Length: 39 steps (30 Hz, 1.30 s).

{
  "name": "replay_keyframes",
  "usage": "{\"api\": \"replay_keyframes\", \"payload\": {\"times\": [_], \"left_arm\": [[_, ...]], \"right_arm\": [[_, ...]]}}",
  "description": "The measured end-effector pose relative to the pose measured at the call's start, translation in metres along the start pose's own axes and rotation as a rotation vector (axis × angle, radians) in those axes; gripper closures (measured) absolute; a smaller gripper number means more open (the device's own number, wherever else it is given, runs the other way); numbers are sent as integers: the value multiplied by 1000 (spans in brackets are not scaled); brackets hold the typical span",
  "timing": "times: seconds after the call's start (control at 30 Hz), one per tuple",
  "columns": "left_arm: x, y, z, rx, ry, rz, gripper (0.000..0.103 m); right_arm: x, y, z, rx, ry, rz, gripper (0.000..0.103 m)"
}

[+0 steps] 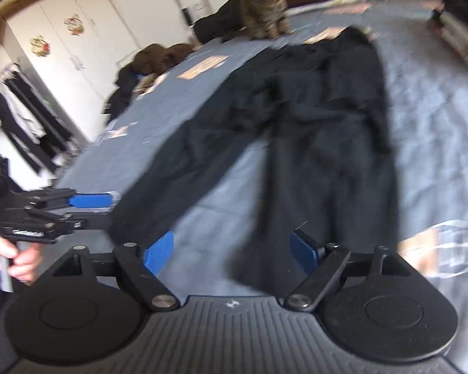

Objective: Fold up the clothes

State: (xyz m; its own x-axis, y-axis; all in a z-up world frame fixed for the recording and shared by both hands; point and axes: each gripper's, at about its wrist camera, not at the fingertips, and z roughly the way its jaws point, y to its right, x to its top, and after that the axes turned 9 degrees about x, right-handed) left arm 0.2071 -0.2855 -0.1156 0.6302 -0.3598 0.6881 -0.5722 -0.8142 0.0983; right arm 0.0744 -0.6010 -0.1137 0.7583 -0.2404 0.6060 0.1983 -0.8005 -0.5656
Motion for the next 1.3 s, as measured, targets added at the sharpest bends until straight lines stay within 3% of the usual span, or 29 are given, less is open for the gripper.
{"api": "replay_keyframes", "payload": {"times": [0.1,0.27,0.63,1.03,1.1,1.2,1.3], "left_arm": [[-7,-27,-2,25,-14,-71,44],[-18,-45,6,25,-26,-101,44],[-41,-84,25,28,-58,-162,44],[-46,-113,31,-55,-89,-357,45],[-45,-111,35,-76,-91,-370,47],[-43,-108,42,-109,-93,-389,62],[-42,-104,47,-128,-93,-392,67]], "right_arm": [[-2,-22,41,104,-60,45,21],[-6,-47,94,86,-156,107,21],[-8,-58,125,18,-145,161,20],[-10,-64,130,33,-177,173,15],[-10,-64,133,24,-177,174,15],[-10,-66,136,34,-156,179,14],[-9,-67,139,37,-146,179,15]]}}
